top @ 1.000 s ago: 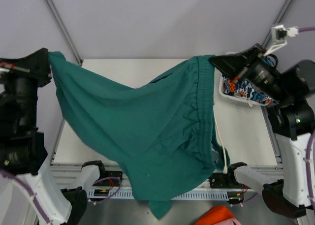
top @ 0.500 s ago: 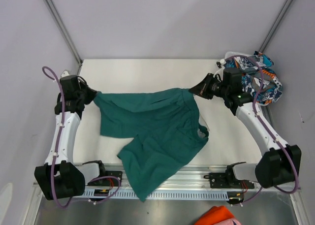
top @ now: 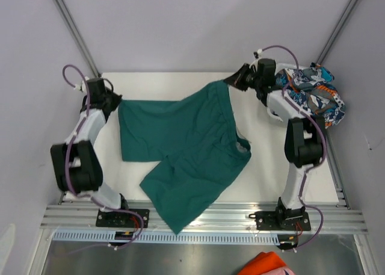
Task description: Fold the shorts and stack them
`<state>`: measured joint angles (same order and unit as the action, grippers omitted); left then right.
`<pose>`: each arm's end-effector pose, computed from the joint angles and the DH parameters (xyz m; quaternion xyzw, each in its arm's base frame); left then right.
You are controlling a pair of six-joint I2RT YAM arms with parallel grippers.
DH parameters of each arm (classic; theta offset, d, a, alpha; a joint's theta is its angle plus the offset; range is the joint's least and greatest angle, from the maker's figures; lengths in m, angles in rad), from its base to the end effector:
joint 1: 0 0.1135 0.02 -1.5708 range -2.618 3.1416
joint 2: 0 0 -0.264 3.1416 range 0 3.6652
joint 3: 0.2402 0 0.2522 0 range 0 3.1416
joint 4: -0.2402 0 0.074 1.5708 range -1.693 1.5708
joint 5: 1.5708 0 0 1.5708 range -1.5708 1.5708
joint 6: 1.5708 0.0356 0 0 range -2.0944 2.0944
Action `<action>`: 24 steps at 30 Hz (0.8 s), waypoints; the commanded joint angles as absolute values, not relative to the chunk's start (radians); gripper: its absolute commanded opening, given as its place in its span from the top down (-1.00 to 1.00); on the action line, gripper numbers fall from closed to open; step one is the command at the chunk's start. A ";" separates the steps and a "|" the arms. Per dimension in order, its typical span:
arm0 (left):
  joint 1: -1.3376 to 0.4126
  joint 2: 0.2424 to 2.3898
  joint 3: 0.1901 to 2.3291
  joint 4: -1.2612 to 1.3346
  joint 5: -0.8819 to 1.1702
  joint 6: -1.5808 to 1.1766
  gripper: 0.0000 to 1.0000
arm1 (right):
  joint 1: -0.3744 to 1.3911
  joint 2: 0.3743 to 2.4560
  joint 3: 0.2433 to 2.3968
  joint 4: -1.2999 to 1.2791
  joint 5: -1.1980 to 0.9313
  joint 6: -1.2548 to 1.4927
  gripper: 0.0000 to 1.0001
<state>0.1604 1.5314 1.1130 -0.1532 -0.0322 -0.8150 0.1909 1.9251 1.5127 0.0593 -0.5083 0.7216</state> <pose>0.3453 0.0570 0.2733 -0.4181 0.7717 -0.1406 0.4581 0.4471 0.1040 0.2815 0.0695 0.8039 0.4290 0.4061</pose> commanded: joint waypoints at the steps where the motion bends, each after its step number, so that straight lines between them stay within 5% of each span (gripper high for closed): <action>1: 0.169 1.714 1.310 -0.037 -0.008 -0.880 1.00 | 0.149 2.093 1.751 0.209 -0.496 0.784 1.00; 2: 0.169 1.817 1.401 -0.054 0.053 -0.873 0.84 | 0.144 2.208 1.907 0.198 -0.497 0.802 0.95; 3: 0.170 1.863 1.511 -0.089 0.069 -0.867 0.51 | 0.140 2.268 2.004 0.161 -0.488 0.801 0.11; 4: 0.170 1.900 1.613 -0.185 0.077 -0.858 0.04 | 0.138 2.320 2.098 0.047 -0.471 0.793 -0.31; 5: 0.169 1.929 1.650 -0.236 0.078 -0.856 -0.31 | 0.140 2.388 2.179 0.002 -0.453 0.773 -0.50; 6: 0.169 1.936 1.672 -0.265 0.068 -0.850 -0.95 | 0.138 2.401 2.277 -0.047 -0.428 0.761 -0.70; 11: 0.158 1.766 1.557 -0.262 0.008 -0.798 -0.98 | 0.140 2.260 2.166 -0.098 -0.370 0.658 -0.89; 16: 0.106 1.570 1.422 -0.297 0.031 -0.723 -0.98 | 0.140 2.009 1.866 -0.198 -0.280 0.516 -0.74; 24: -0.280 1.347 1.214 -0.388 -0.164 -0.620 -0.98 | 0.187 1.780 1.559 -0.391 -0.037 0.361 -0.48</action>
<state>-0.1852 1.4143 1.2968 -0.3359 -0.0765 -0.6788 0.1535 1.8347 1.6348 -0.2863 -0.1764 0.4580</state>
